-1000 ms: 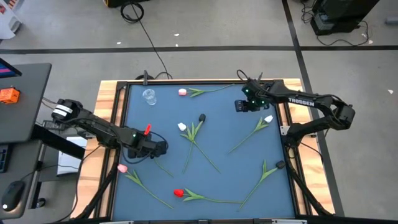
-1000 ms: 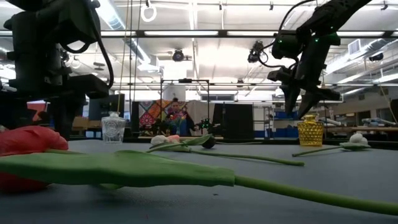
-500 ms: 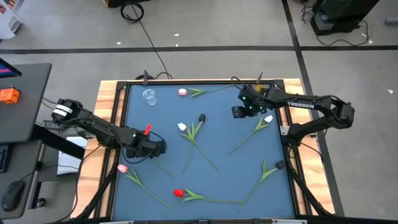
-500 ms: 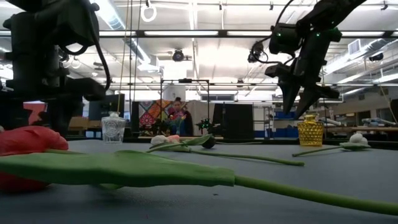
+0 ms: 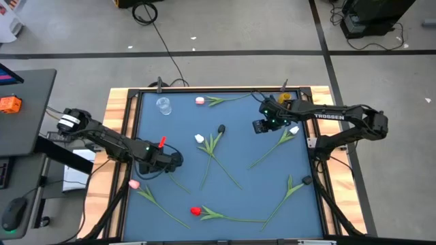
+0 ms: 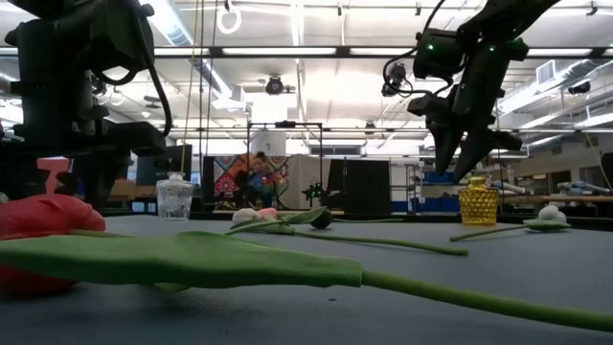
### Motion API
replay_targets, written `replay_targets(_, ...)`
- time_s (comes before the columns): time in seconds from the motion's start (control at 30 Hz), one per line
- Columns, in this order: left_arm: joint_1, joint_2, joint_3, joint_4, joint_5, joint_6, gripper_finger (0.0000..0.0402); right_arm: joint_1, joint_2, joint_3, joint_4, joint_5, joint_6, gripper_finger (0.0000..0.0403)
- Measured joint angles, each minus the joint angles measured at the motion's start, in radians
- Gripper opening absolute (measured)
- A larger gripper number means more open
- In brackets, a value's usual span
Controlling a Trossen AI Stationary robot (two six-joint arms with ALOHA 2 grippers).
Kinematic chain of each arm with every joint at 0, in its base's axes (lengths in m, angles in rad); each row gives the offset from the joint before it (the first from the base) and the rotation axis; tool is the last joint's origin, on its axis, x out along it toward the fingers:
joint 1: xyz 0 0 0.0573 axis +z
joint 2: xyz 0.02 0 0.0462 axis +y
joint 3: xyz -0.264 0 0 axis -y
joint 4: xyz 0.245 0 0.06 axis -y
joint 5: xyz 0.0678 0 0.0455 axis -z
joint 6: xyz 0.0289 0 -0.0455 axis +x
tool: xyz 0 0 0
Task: Sort flowers into vase by color
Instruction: Put the right white tulip into the yellow vase
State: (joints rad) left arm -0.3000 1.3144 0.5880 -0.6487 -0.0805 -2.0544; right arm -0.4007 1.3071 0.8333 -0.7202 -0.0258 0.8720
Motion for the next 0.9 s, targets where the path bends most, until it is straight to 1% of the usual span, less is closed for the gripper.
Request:
replay_targets(0.2, -0.007, 0.0, 0.0, 0.011, 0.014, 0.0, 0.0233, 0.031, -0.016, 0.0, 0.002, -0.071, 0.048, 0.0158)
replay_targets(0.3, -0.007, -0.013, 0.0, 0.014, 0.025, 0.005, 0.0233, 0.042, -0.043, 0.0, 0.002, -0.072, 0.052, 0.0158)
replay_targets(0.43, 0.008, -0.021, 0.0, 0.006, 0.051, 0.058, 0.0233, 0.038, -0.07, 0.0, 0.003, -0.072, 0.052, 0.0158)
replay_targets(0.53, 0.018, -0.021, 0.0, 0.003, 0.063, 0.078, 0.0233, 0.032, -0.069, 0.0, 0.001, -0.073, 0.056, 0.0158)
replay_targets(0.7, 0.034, -0.041, 0.001, 0.034, 0.106, 0.136, 0.0233, 0.045, -0.032, 0.0, -0.102, -0.071, 0.165, 0.0158)
replay_targets(0.8, 0.025, -0.055, 0.024, 0.024, 0.124, 0.186, 0.0233, 0.09, -0.015, 0.0, -0.175, -0.054, 0.237, 0.0158)
replay_targets(0.9, 0.019, -0.086, 0.07, 0.024, 0.131, 0.258, 0.0233, 0.152, -0.011, -0.009, -0.204, -0.043, 0.331, 0.0158)
